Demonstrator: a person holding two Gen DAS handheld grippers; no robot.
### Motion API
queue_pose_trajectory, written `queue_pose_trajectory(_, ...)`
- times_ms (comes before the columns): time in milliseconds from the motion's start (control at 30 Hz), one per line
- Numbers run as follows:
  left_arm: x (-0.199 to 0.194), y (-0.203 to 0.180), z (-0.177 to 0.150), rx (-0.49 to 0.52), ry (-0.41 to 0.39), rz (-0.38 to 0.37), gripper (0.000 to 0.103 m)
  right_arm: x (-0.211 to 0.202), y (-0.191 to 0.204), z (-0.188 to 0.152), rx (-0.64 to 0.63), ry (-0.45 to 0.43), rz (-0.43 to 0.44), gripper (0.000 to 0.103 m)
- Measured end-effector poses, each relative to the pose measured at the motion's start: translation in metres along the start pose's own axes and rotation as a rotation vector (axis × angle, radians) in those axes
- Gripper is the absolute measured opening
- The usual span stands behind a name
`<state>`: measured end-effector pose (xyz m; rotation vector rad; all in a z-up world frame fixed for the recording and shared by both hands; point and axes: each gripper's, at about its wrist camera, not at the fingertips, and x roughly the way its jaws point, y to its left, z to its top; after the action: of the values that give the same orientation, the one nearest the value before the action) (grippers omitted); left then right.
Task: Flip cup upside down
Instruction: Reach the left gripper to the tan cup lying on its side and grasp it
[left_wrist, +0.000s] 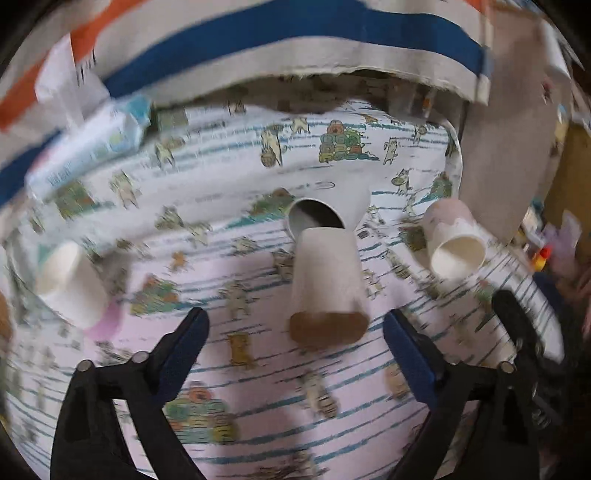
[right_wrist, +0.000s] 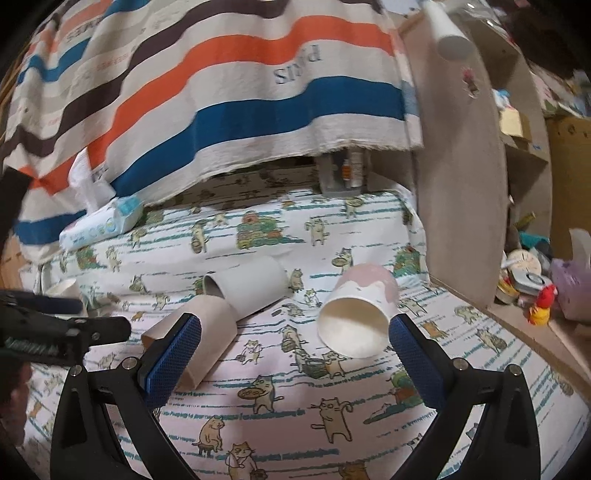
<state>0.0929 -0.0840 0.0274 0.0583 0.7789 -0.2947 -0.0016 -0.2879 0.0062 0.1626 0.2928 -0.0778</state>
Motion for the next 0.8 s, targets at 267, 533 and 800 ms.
queue_pose_trajectory(267,0.062,-0.006,0.032,-0.073,0.177,-0.106,0.077,0.015,-0.031,0.0,0.145,0.072,-0.057,0.102)
queue_pose_trajectory(533,0.111,-0.013,0.045,-0.045,0.318,-0.1,0.077,0.032,-0.055,-0.006,0.256,0.163,-0.094,0.102)
queue_pose_trajectory(800,0.102,-0.024,0.038,0.011,0.259,-0.011,0.067,0.035,-0.051,-0.006,0.229,0.173,-0.119,0.102)
